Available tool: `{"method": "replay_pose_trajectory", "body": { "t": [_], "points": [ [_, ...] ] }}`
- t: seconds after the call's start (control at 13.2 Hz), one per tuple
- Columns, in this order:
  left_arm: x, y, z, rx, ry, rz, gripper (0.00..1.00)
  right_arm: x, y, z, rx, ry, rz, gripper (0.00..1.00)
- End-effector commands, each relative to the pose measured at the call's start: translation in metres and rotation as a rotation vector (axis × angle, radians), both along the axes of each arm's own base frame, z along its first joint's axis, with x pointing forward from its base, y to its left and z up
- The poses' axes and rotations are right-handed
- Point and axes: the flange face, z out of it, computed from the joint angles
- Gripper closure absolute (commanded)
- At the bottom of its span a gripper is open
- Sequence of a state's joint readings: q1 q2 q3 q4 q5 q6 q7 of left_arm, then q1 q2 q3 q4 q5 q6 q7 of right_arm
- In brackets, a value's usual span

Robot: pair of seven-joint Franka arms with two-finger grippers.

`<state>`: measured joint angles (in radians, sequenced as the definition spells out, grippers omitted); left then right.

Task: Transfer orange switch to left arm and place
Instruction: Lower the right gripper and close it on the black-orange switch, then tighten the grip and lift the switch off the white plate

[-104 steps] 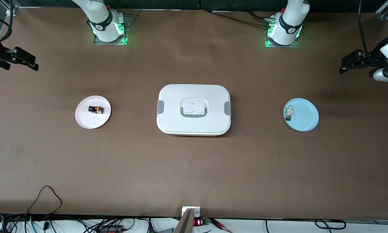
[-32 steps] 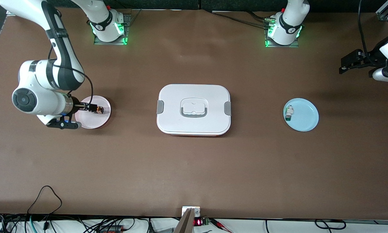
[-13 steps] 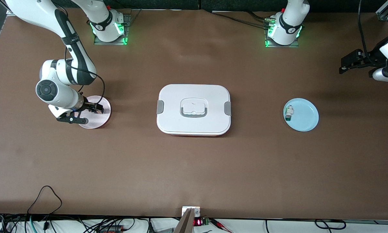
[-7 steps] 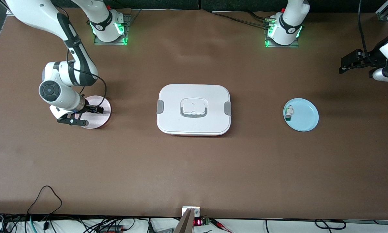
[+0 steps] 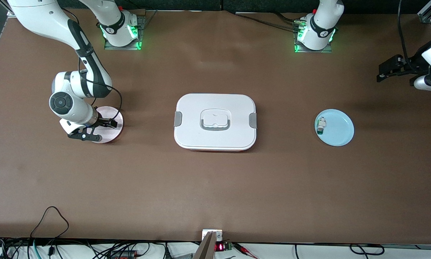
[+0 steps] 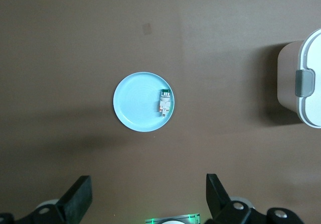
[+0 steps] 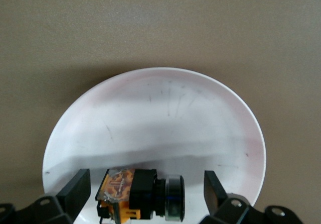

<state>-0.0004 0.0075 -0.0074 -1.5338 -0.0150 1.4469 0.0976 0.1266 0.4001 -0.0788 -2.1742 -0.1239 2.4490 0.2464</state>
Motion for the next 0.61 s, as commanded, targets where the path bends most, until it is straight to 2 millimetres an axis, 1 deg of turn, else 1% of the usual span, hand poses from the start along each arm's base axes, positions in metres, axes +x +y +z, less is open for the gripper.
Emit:
{"method": "replay_pose_trajectory", "body": {
  "t": [0.0, 0.15, 0.23, 0.38, 0.53],
  "points": [
    [-0.001, 0.001, 0.007, 0.019, 0.002, -0.009, 0.00, -0.001, 0.002, -0.001, -0.012, -0.005, 0.013, 0.00],
    [-0.001, 0.001, 0.007, 0.019, 0.002, -0.009, 0.00, -0.002, 0.002, -0.003, -0.013, 0.002, 0.027, 0.00],
    [-0.001, 0.001, 0.007, 0.019, 0.002, -0.007, 0.00, -0.004, 0.004, -0.010, -0.012, 0.015, 0.033, 0.00],
    [-0.001, 0.001, 0.007, 0.019, 0.002, -0.009, 0.00, -0.007, 0.008, -0.012, -0.013, 0.025, 0.040, 0.00],
    [-0.001, 0.001, 0.007, 0.019, 0.002, -0.007, 0.00, -0.009, 0.017, -0.014, -0.014, 0.029, 0.052, 0.00]
  ]
}}
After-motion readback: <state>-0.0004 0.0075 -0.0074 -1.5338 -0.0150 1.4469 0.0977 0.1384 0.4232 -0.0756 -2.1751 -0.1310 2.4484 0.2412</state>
